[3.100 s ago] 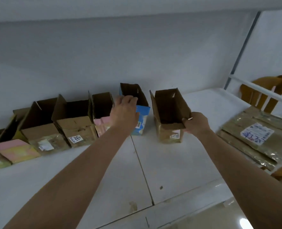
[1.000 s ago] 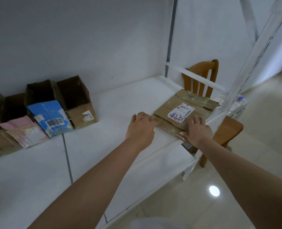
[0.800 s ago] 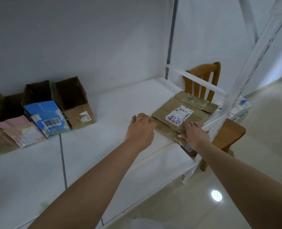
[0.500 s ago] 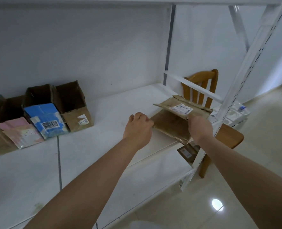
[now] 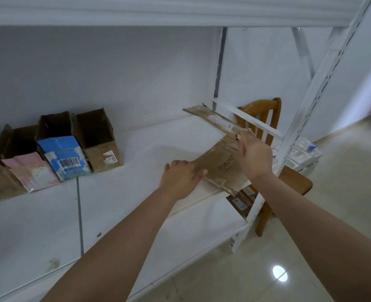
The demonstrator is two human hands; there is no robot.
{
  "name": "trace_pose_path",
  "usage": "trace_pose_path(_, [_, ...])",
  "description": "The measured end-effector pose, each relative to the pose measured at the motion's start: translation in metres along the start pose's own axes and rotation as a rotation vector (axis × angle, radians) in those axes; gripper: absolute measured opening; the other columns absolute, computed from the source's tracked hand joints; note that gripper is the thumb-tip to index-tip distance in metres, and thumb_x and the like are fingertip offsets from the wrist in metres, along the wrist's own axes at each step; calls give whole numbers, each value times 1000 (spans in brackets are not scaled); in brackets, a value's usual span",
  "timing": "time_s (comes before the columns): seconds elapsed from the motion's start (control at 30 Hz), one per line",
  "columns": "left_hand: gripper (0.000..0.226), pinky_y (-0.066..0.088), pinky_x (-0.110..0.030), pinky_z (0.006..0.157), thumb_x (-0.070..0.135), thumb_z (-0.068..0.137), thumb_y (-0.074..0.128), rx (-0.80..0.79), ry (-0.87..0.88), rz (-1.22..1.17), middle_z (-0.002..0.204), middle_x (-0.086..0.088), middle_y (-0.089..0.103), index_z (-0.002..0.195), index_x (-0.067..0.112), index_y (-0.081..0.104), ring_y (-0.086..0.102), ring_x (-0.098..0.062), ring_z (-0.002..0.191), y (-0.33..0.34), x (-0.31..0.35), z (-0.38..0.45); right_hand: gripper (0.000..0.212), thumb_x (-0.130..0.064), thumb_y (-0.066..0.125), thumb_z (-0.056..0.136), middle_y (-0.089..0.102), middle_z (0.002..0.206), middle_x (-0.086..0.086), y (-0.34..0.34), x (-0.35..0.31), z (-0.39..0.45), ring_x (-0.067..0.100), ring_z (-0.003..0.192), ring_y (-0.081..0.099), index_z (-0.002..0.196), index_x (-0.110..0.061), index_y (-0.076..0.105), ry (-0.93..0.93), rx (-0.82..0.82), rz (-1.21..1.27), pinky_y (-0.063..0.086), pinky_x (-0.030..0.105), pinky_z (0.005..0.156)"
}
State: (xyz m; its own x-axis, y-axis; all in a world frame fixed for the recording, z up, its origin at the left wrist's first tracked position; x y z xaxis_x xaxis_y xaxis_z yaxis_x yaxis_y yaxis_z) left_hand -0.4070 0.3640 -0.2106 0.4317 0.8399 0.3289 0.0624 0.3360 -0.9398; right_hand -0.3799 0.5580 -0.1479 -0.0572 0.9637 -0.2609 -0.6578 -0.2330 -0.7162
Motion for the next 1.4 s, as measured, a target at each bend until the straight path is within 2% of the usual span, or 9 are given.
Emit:
trace_pose_path(0.17, [46, 39, -16, 88, 63, 92, 43, 324, -179, -877, 112, 10, 67, 115, 30, 64, 59, 3, 100, -45, -22, -11, 28, -6, 55, 96, 60, 128, 23, 14, -53, -24, 41, 117, 59, 121, 5, 63, -179, -9, 135, 50, 53, 93])
trace_pose_path(0.27, [37, 46, -21, 92, 45, 96, 54, 476, -288, -1080, 114, 3, 68, 119, 18, 65, 62, -11, 106, -57, -46, -22, 31, -1, 64, 89, 61, 123, 27, 27, -90, -43, 43, 118, 57, 118, 10, 63, -398, 6, 156, 46, 52, 97])
trace_pose_path(0.4, [16, 41, 0, 62, 24, 99, 53, 548, -374, -1091, 91, 19, 66, 109, 20, 65, 62, 7, 83, -66, -94, -53, 55, -42, 50, 98, 50, 144, 9, 46, -124, -63, 24, 142, 35, 140, -6, 51, -368, -367, 155, 48, 44, 102])
trace_pose_path(0.5, [23, 42, -10, 76, 28, 101, 49, 538, -379, -1017, 104, 12, 66, 118, 19, 62, 60, -2, 93, -79, -133, -93, 83, -74, 34, 87, 51, 145, 2, 49, -160, -65, 18, 142, 33, 141, -12, 48, -308, -448, 145, 50, 43, 95])
trace_pose_path(0.67, [19, 54, -38, 90, 20, 104, 43, 668, -483, -1039, 111, -6, 68, 119, 14, 54, 65, -22, 101, -122, -218, -192, 71, -65, 31, 89, 63, 124, 5, 61, -256, -76, 21, 125, 48, 127, -12, 59, -286, -444, 436, 49, 39, 90])
trace_pose_path(0.83, [12, 46, -27, 50, 27, 104, 43, 774, -546, -900, 73, 1, 61, 94, 22, 47, 55, -10, 54, -163, -301, -322, 48, -45, 36, 100, 60, 120, 12, 81, -363, -99, 30, 118, 48, 128, -9, 51, -93, -327, 426, 48, 43, 85])
trace_pose_path(1.07, [20, 46, -9, 61, 34, 104, 39, 824, -604, -706, 89, 9, 69, 101, 21, 54, 63, 4, 72, -202, -370, -456, 46, -40, 27, 105, 57, 94, 16, 112, -474, -155, 31, 92, 56, 96, -4, 53, 196, -459, 790, 36, 31, 73])
trace_pose_path(1.3, [35, 56, -46, 81, 37, 103, 42, 825, -633, -716, 96, -13, 71, 102, 3, 49, 68, -28, 90, -220, -412, -473, 44, -41, 28, 105, 56, 86, 6, 114, -533, -158, 22, 85, 54, 90, -9, 54, 166, -385, 803, 31, 27, 68])
trace_pose_path(1.4, [25, 58, -35, 78, 32, 101, 48, 873, -628, -796, 95, 0, 74, 103, 9, 56, 71, -16, 90, -233, -434, -468, 39, -39, 29, 105, 52, 79, -6, 113, -556, -141, 22, 87, 53, 97, -9, 53, 123, -347, 895, 31, 25, 65])
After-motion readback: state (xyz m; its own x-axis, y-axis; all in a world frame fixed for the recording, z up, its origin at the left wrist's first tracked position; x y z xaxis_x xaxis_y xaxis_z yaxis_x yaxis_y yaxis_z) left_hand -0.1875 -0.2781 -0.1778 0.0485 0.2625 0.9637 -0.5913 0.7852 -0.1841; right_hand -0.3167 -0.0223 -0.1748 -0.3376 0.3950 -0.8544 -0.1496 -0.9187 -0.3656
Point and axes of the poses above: each hand's wrist, its own z-axis towards the middle knuckle, its own y-axis out of the palm, x = y × z, the point moved 4 cm from there along z, towards the middle knuckle
